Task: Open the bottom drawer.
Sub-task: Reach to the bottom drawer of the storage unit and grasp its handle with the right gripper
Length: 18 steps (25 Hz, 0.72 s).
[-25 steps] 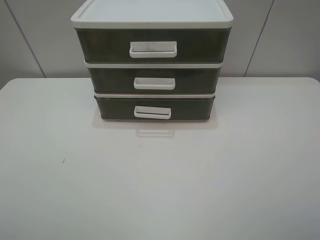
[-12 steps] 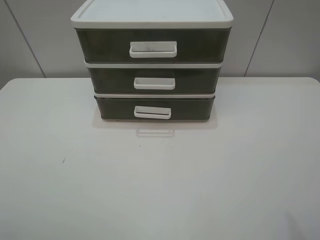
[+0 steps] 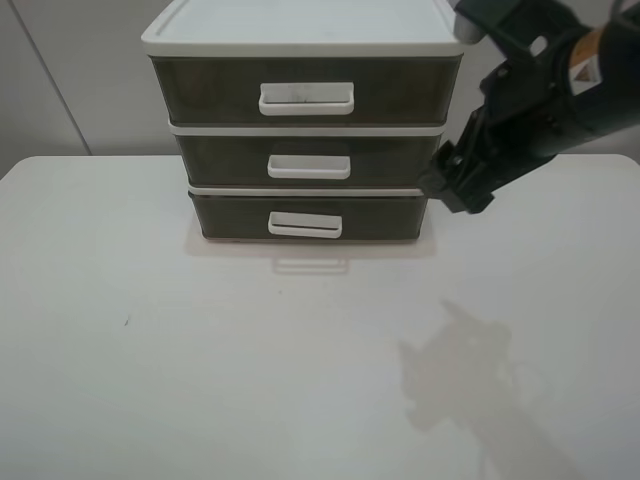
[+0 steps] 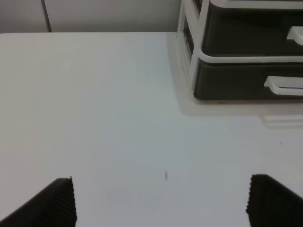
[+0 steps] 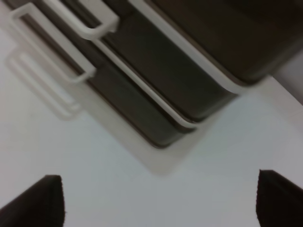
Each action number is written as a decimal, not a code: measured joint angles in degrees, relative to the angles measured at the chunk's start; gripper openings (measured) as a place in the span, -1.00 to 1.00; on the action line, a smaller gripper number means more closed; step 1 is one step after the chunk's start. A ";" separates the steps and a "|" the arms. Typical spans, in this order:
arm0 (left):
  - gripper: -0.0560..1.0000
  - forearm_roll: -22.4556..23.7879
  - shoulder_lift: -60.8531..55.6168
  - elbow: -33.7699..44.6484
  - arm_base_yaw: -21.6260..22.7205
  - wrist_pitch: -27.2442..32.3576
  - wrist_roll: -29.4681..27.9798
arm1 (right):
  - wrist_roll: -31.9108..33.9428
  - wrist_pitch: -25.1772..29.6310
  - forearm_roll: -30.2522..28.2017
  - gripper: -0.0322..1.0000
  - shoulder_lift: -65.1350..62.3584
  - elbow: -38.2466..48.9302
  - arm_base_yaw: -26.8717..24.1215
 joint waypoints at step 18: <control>0.52 0.00 0.00 0.00 0.00 0.00 0.00 | -31.43 -42.95 6.34 0.61 21.13 15.38 9.41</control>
